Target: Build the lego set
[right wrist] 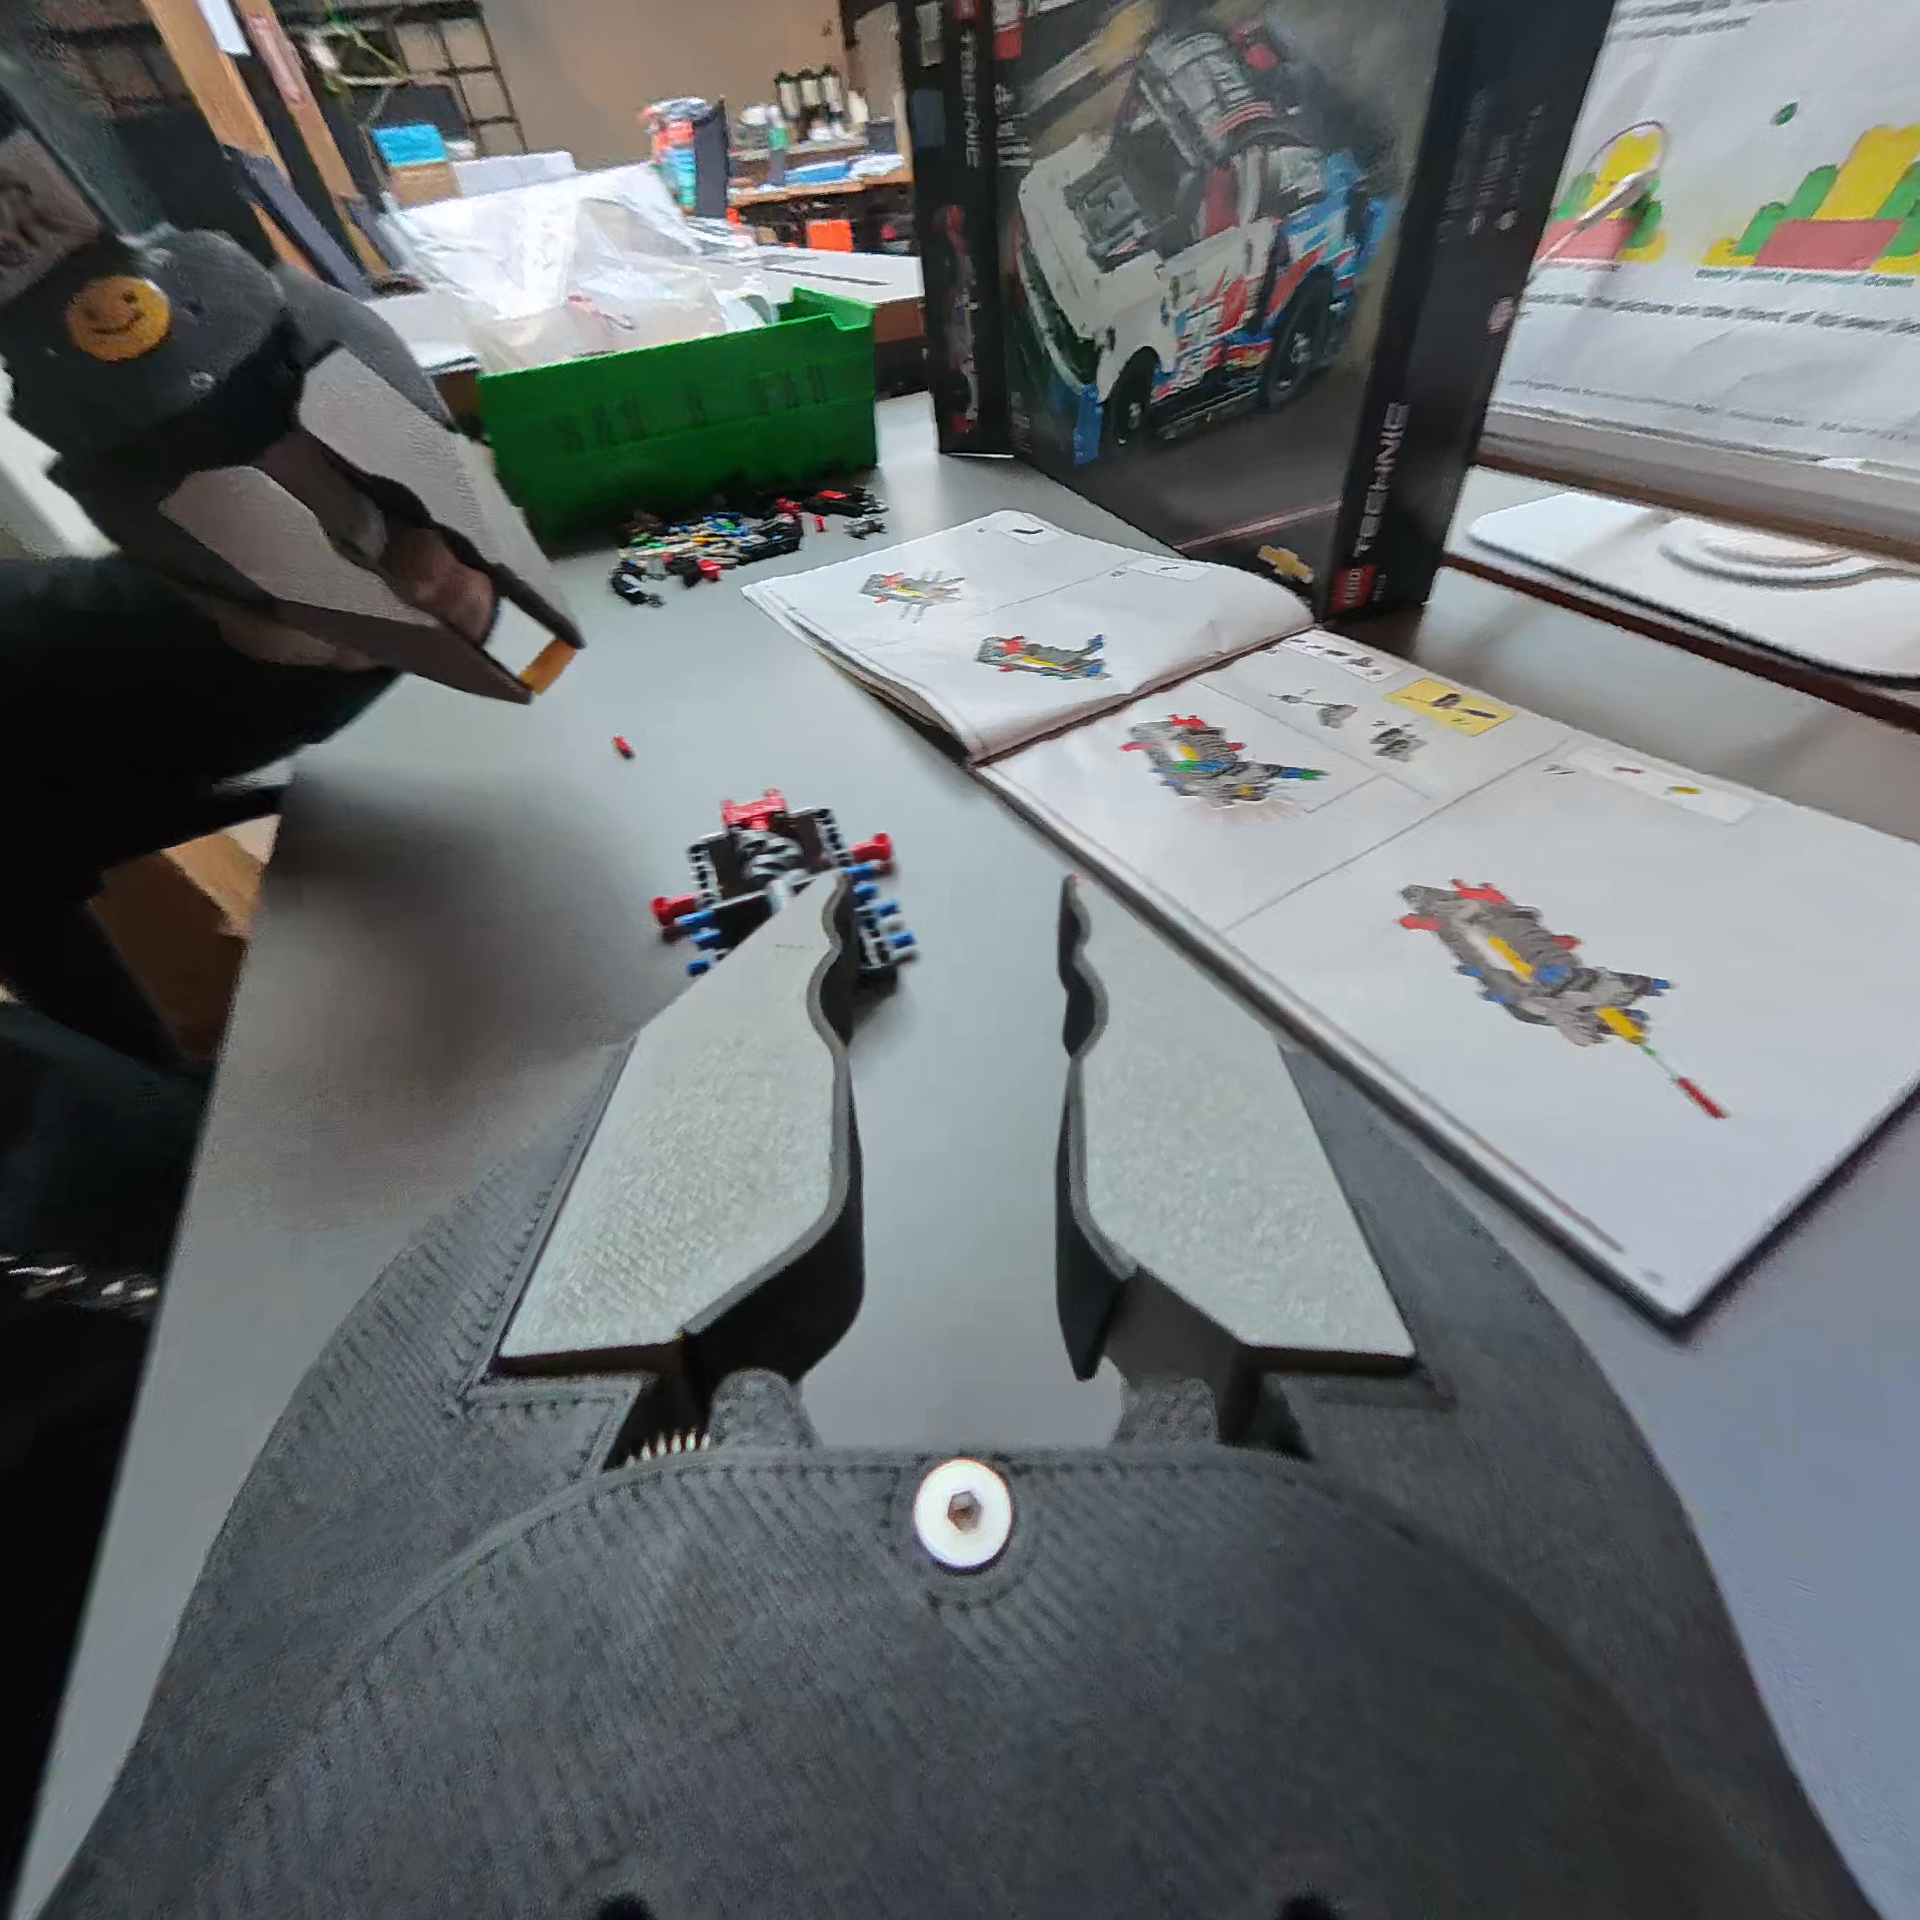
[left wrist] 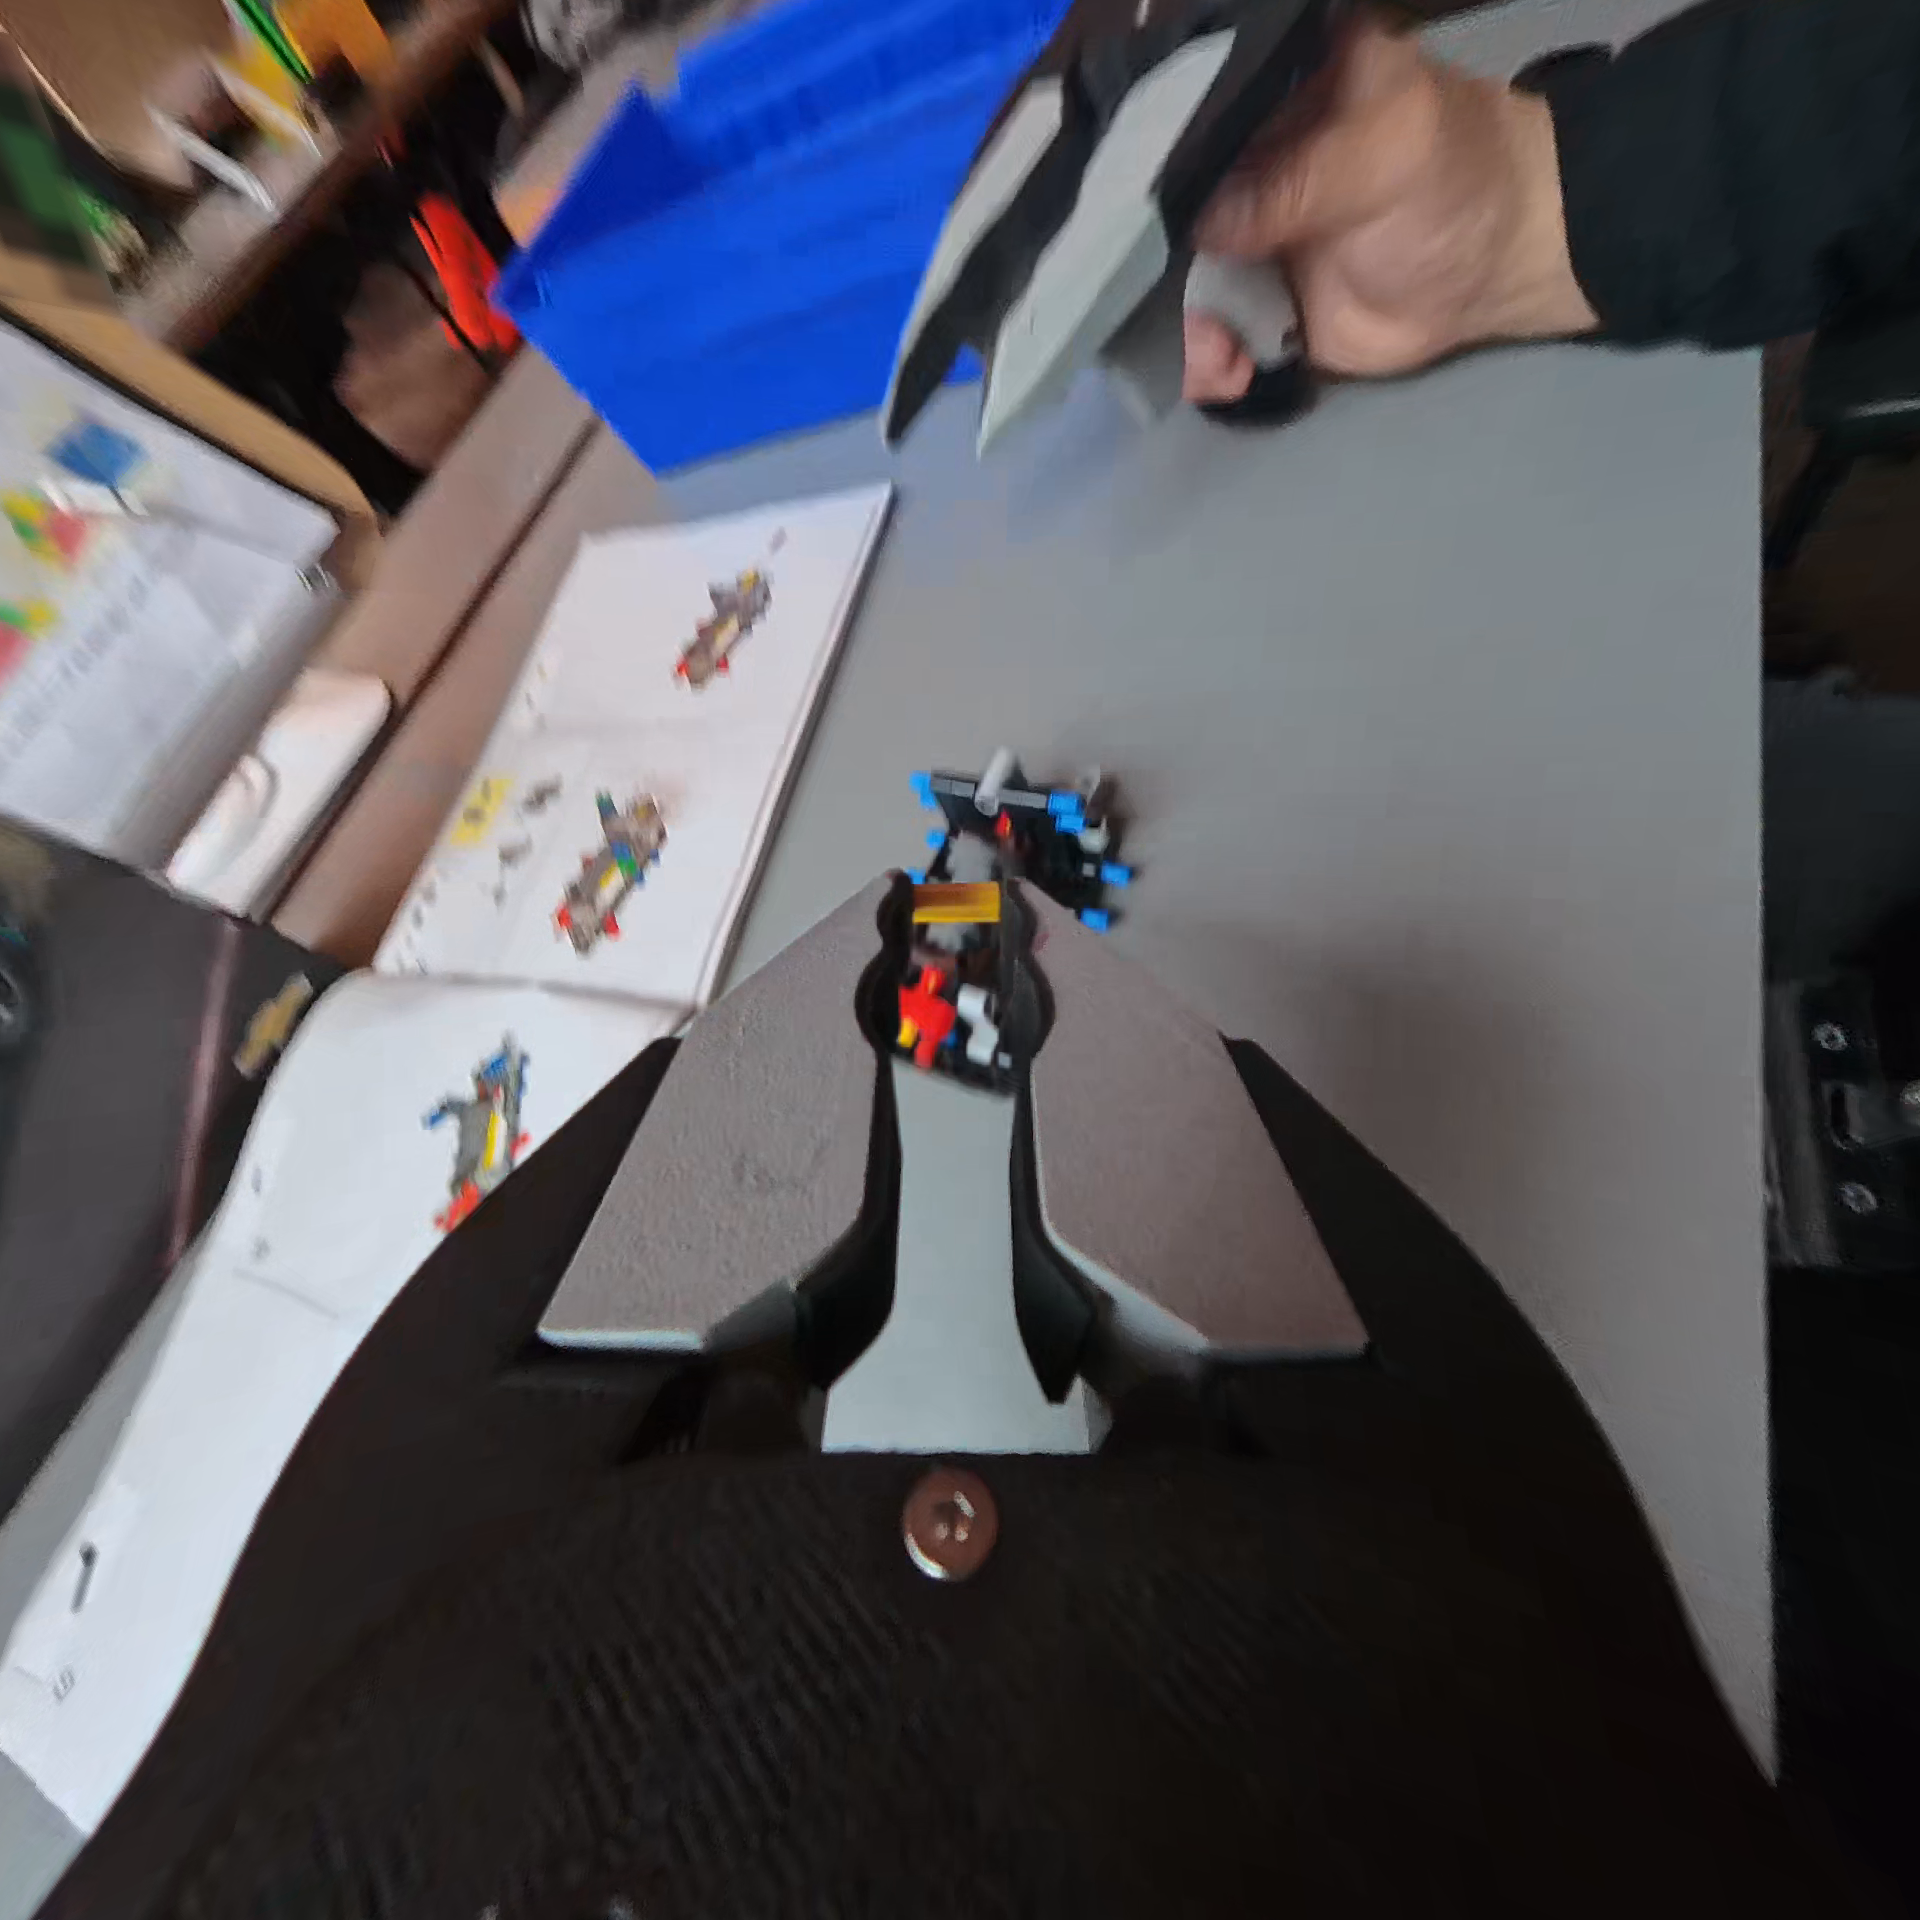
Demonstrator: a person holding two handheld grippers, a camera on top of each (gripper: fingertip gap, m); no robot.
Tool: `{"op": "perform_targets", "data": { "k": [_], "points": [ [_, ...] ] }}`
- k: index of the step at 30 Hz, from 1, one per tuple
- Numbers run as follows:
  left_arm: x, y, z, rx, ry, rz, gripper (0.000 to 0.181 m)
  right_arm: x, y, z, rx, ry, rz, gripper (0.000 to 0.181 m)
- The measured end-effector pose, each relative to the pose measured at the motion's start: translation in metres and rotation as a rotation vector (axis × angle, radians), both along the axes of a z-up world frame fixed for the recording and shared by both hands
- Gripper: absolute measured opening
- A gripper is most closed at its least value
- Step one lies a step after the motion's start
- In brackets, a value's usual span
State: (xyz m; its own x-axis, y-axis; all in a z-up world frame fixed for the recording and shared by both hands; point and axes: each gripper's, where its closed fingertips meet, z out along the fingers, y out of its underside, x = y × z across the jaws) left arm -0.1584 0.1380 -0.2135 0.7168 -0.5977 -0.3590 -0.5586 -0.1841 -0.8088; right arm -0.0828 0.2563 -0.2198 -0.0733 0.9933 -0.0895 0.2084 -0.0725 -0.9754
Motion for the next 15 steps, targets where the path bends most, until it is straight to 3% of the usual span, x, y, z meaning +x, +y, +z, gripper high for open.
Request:
{"op": "perform_targets", "data": {
  "k": [2, 8, 15],
  "points": [
    [0.018, 0.002, 0.007, 0.097, 0.018, -0.037, 0.013, -0.003, -0.025, -0.002, -0.084, -0.003, 0.076, 0.029],
    [0.048, 0.002, 0.010, 0.243, 0.094, -0.063, 0.014, -0.023, -0.103, 0.010, -0.328, 0.015, 0.289, 0.032],
    [0.062, -0.005, 0.020, 0.361, 0.138, -0.079, 0.014, -0.026, -0.132, 0.023, -0.521, 0.056, 0.443, 0.030]
  ]
}}
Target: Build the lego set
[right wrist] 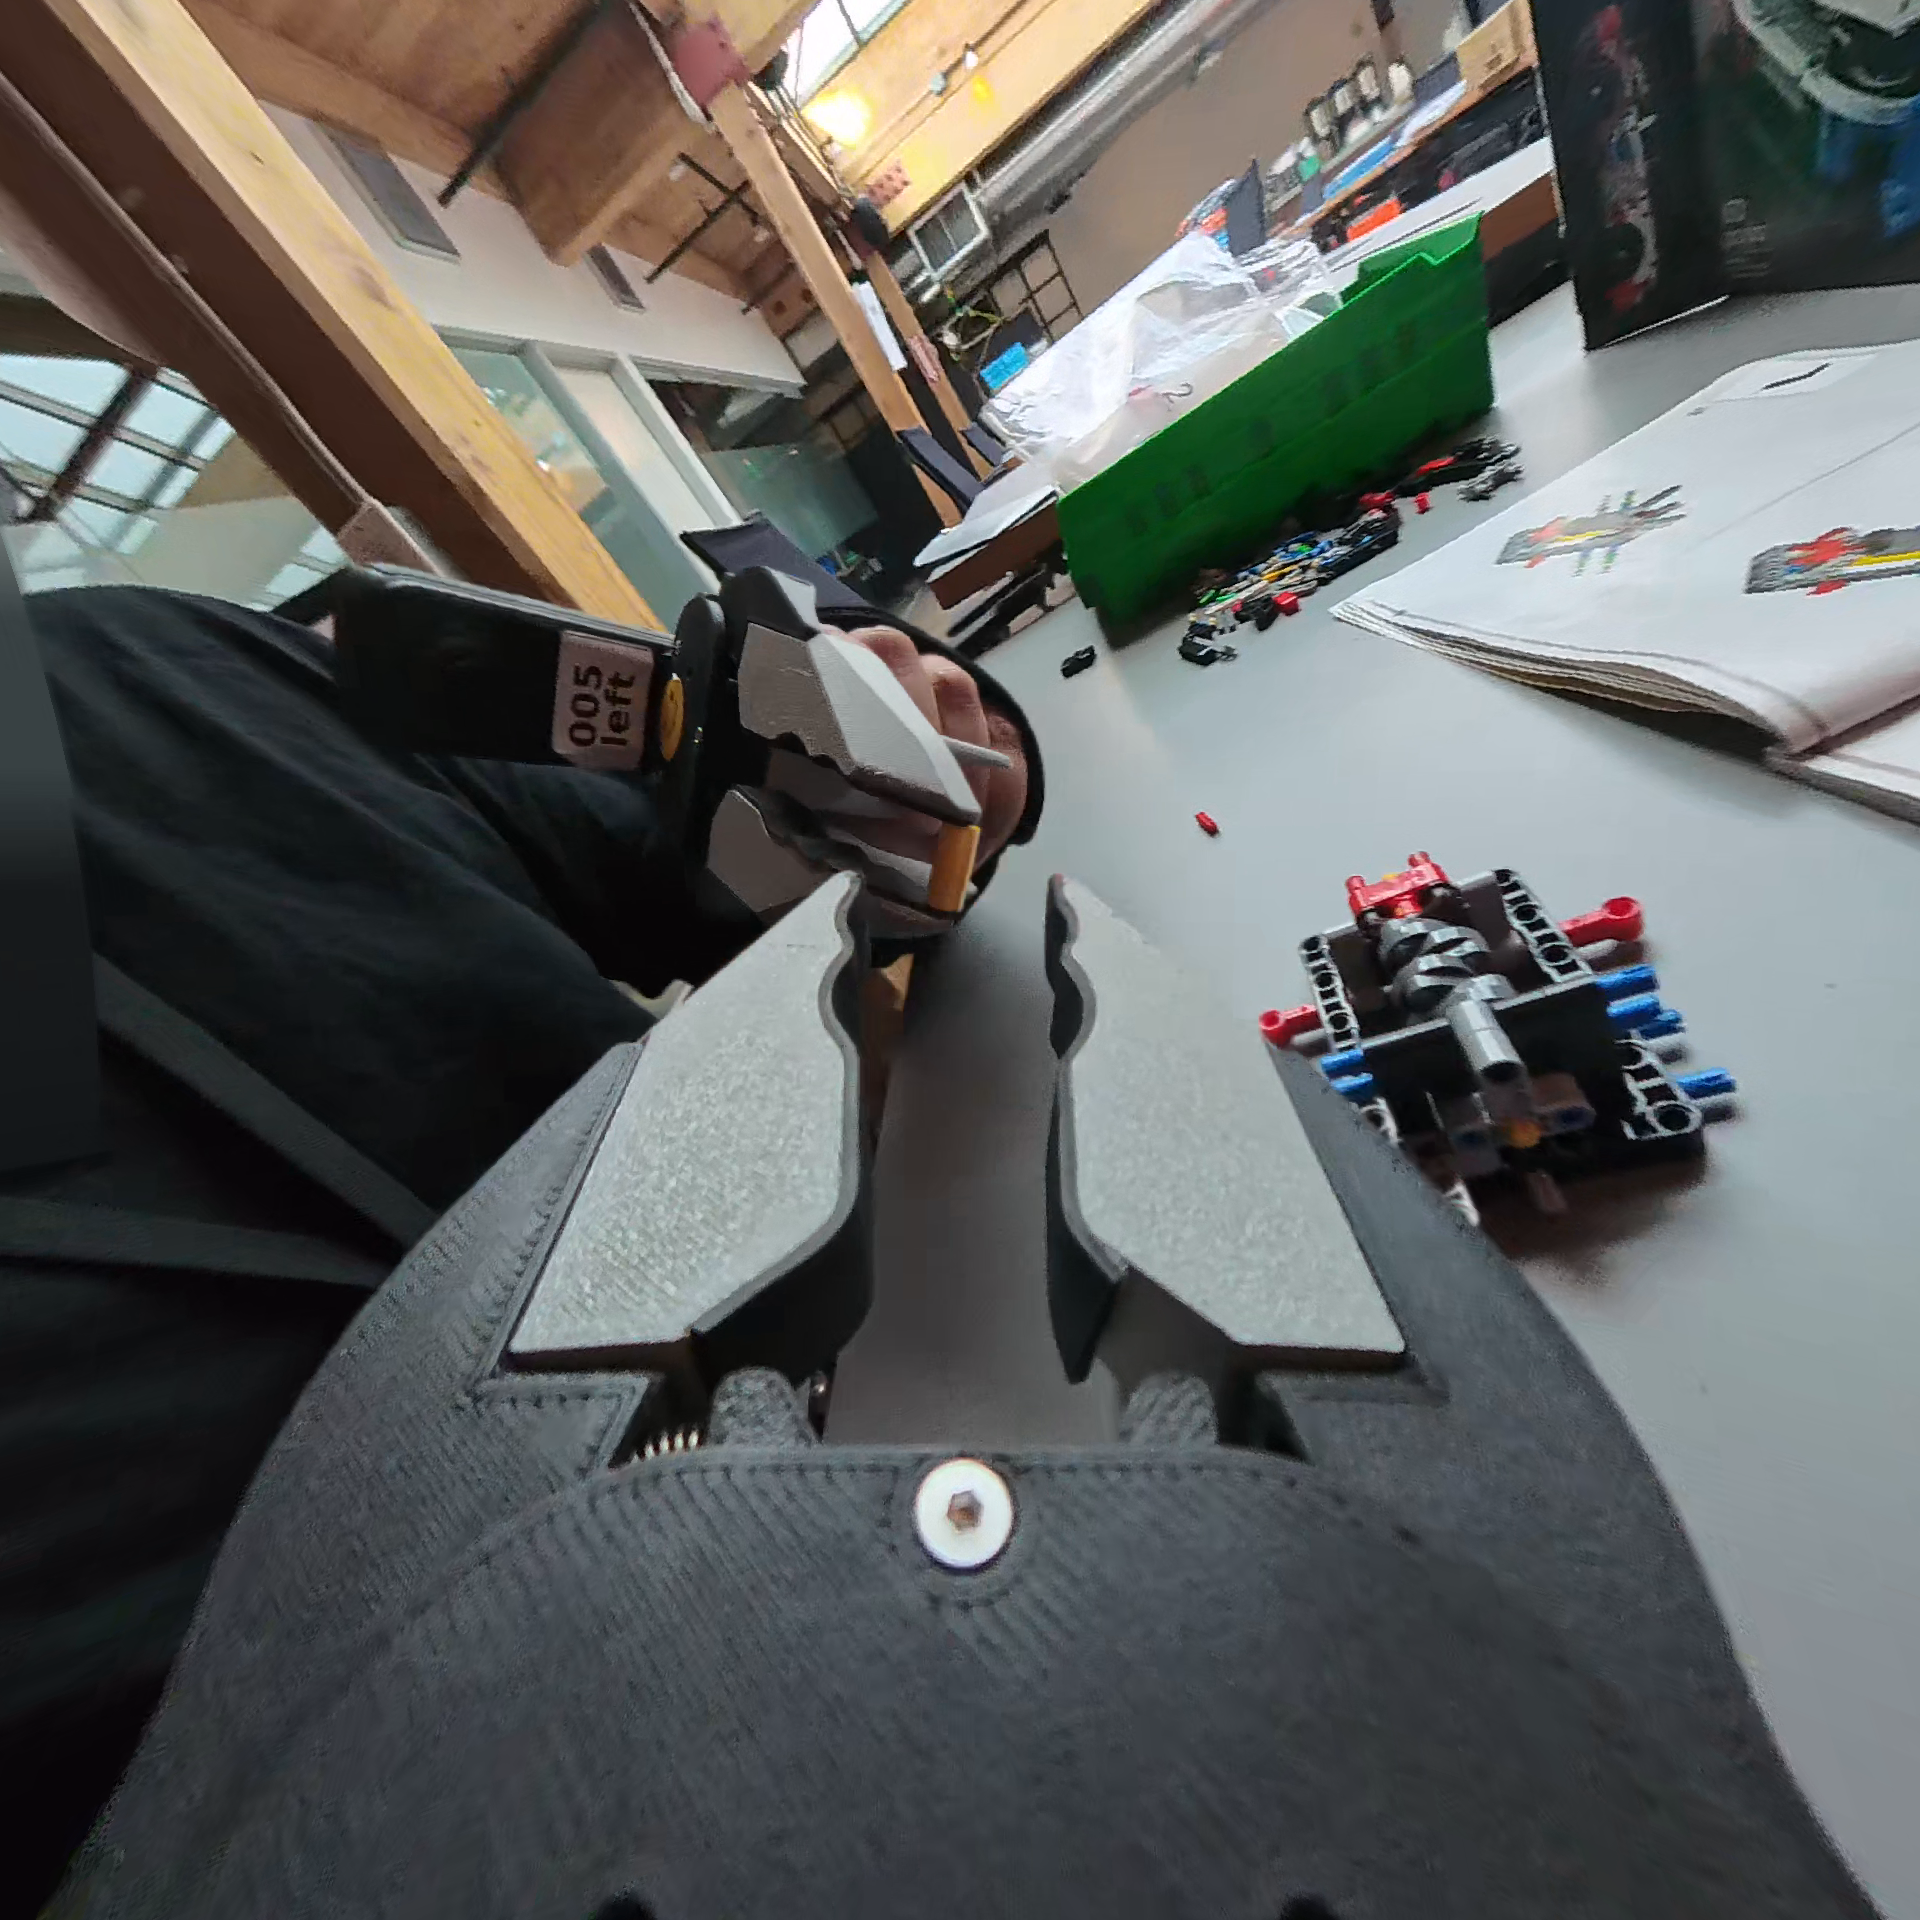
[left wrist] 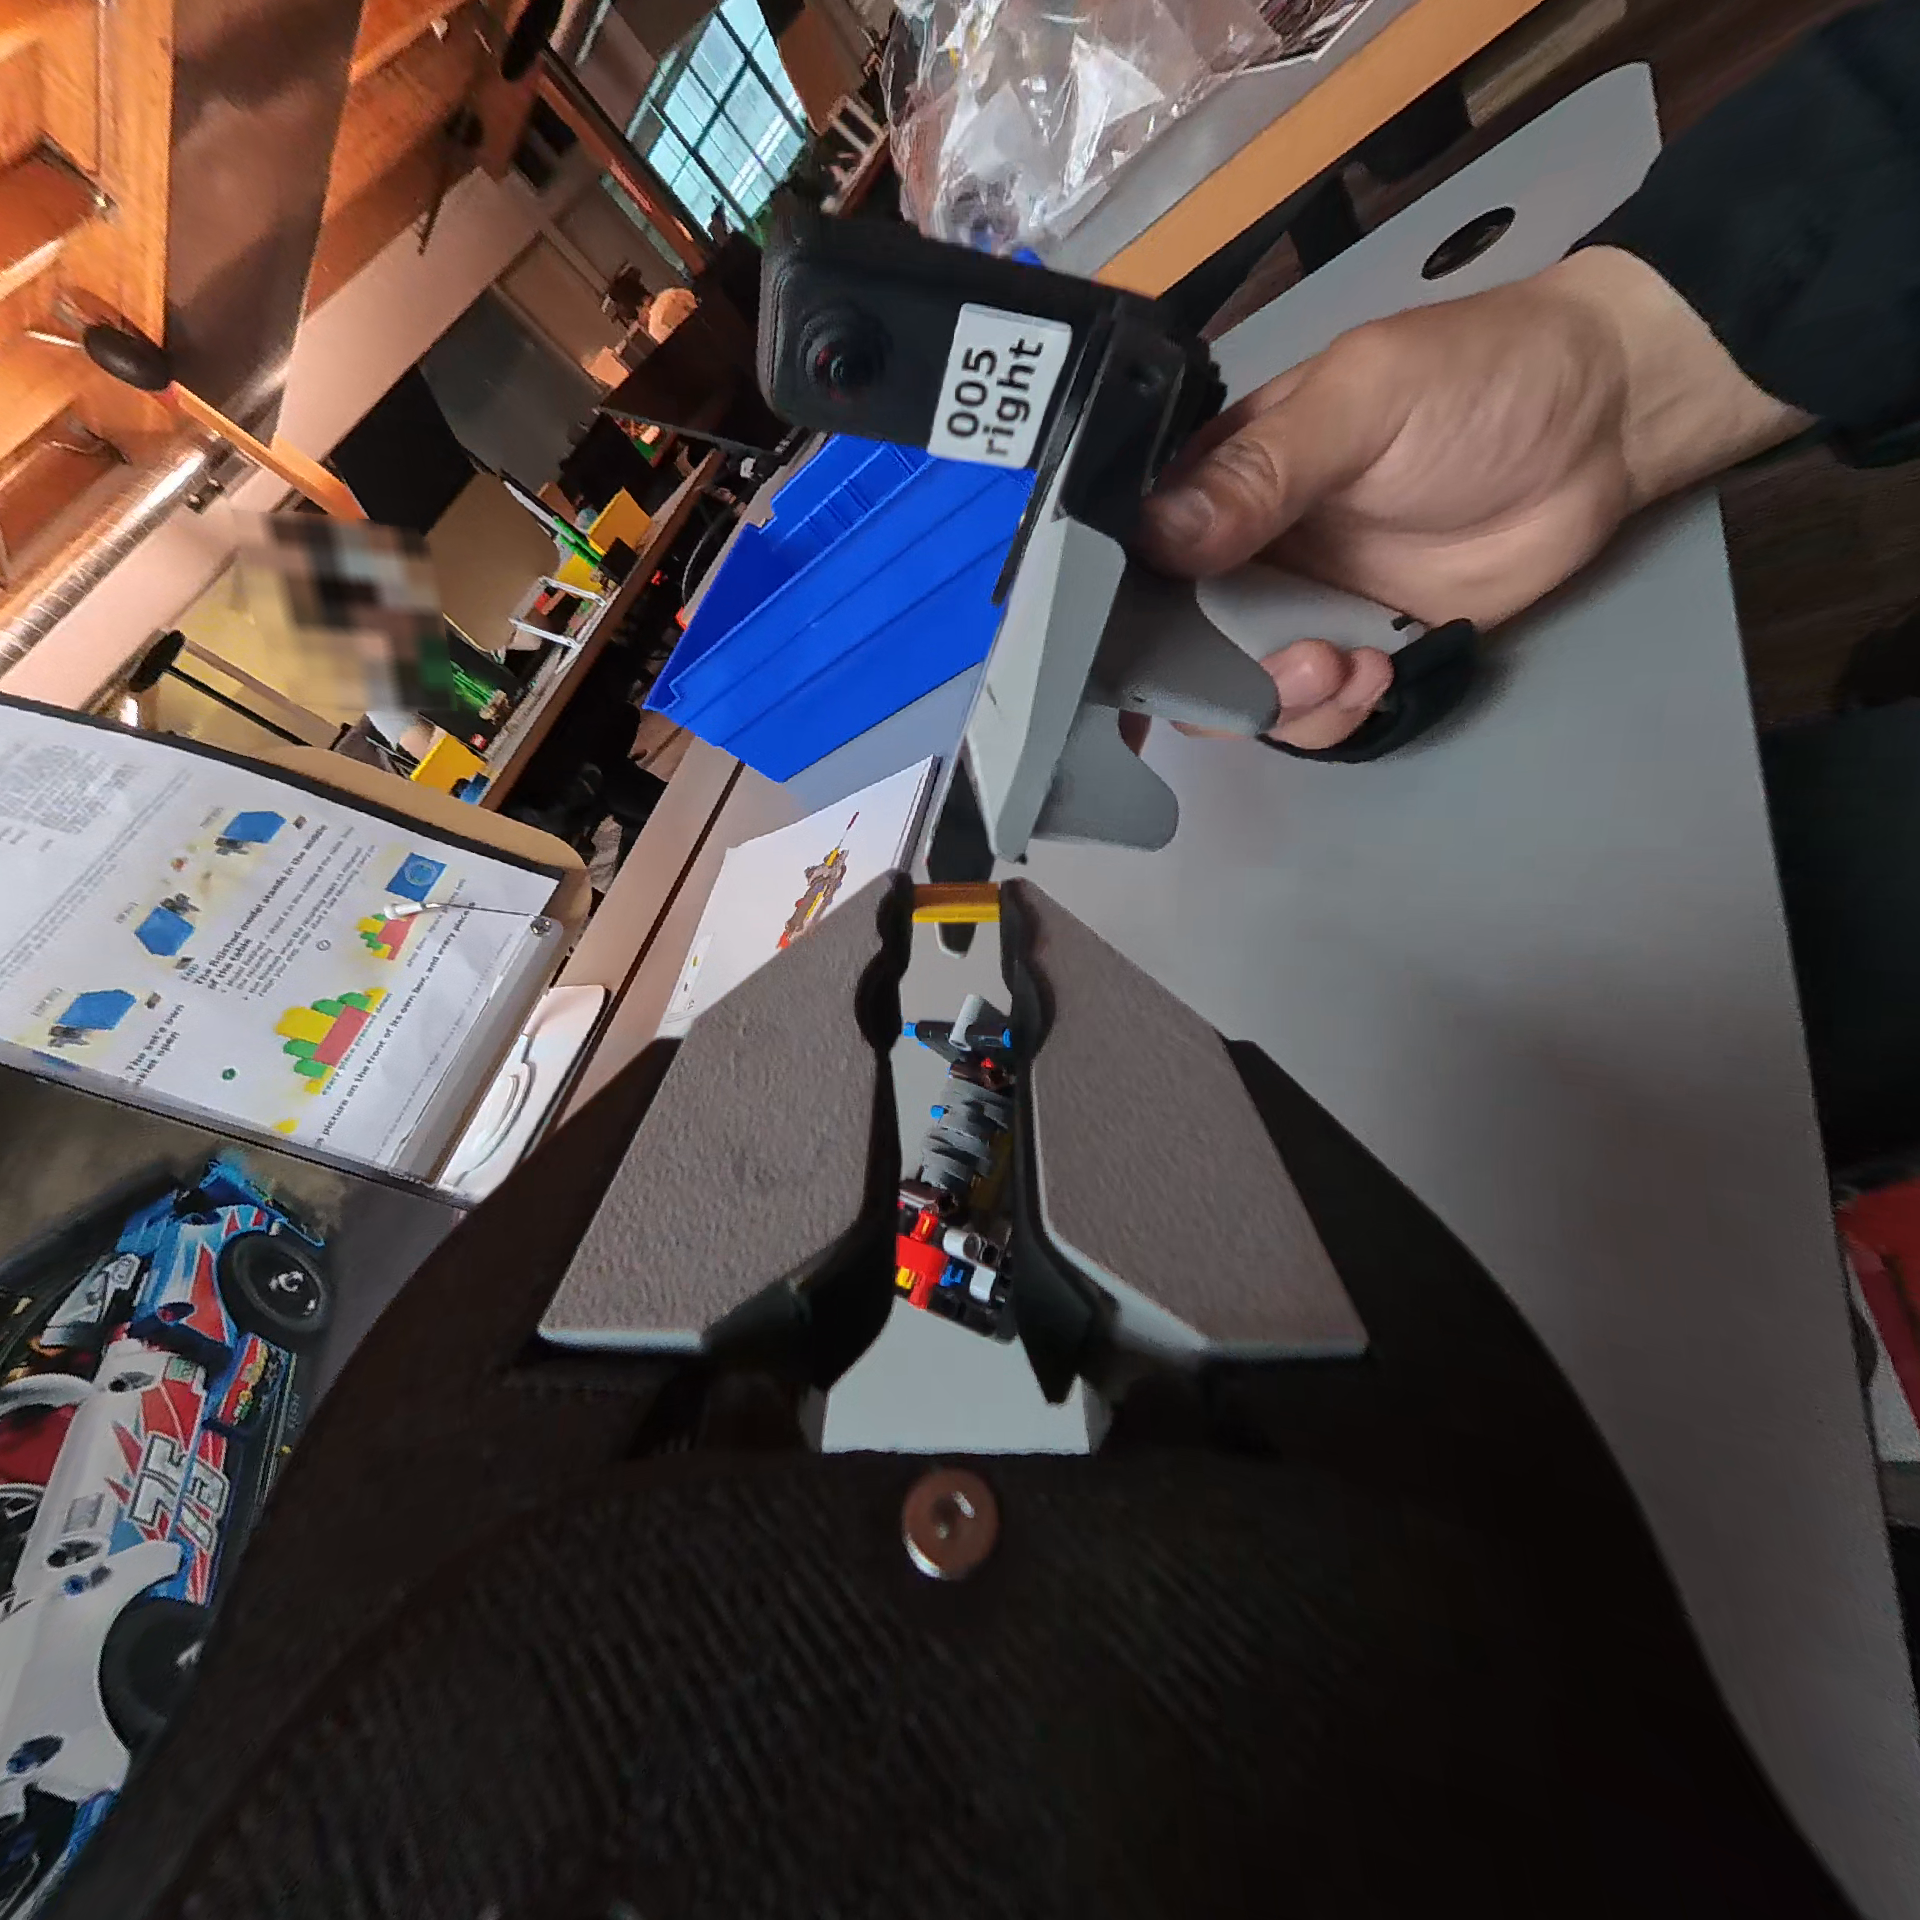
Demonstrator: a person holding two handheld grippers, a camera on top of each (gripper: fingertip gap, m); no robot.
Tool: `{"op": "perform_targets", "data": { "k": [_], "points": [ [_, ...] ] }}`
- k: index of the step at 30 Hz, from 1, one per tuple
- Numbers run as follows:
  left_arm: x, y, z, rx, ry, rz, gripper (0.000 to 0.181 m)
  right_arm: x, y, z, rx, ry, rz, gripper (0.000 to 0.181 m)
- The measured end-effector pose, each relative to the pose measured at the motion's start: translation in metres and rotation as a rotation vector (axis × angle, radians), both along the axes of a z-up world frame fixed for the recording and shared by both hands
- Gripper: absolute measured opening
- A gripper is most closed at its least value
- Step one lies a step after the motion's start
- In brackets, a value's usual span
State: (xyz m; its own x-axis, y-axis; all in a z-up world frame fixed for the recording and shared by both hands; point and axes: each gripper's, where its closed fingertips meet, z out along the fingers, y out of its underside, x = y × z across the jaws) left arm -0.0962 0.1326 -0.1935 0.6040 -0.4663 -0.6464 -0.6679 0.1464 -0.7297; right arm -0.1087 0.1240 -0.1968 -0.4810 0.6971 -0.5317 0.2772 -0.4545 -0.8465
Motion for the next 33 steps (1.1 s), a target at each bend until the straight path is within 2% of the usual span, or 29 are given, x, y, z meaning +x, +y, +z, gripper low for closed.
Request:
{"op": "perform_targets", "data": {
  "k": [3, 8, 10, 11, 17, 20, 22, 25, 30, 33],
  "points": [
    [0.004, -0.001, -0.004, 0.004, 0.025, -0.006, 0.014, 0.003, -0.011, 0.000, -0.041, -0.003, 0.078, 0.018],
    [0.005, 0.000, -0.005, 0.017, 0.001, -0.004, 0.014, 0.005, -0.011, -0.001, -0.051, -0.014, 0.086, 0.016],
    [0.005, 0.001, -0.009, -0.008, -0.013, -0.007, 0.015, 0.006, -0.007, -0.004, -0.040, -0.027, 0.072, 0.004],
    [0.004, 0.003, -0.013, -0.030, -0.019, -0.006, 0.015, 0.006, -0.004, -0.007, -0.019, -0.042, 0.059, 0.004],
    [0.000, 0.008, -0.037, -0.170, -0.058, -0.020, 0.000, 0.004, 0.007, -0.033, 0.236, -0.149, -0.031, 0.003],
    [-0.001, 0.009, -0.049, -0.223, -0.047, -0.023, 0.003, 0.004, 0.013, -0.048, 0.344, -0.217, -0.069, 0.003],
    [-0.002, 0.009, -0.057, -0.298, -0.071, -0.028, 0.011, 0.004, 0.019, -0.056, 0.421, -0.250, -0.099, 0.004],
    [-0.003, 0.009, -0.062, -0.422, -0.158, -0.039, 0.018, 0.007, 0.026, -0.065, 0.578, -0.295, -0.131, 0.004],
    [0.006, 0.006, -0.060, -0.659, -0.383, -0.083, 0.022, 0.012, 0.036, -0.077, 0.988, -0.349, -0.189, 0.004],
    [0.009, 0.006, -0.058, -0.729, -0.476, -0.109, 0.021, 0.012, 0.032, -0.081, 1.115, -0.357, -0.183, 0.004]
  ]
}}
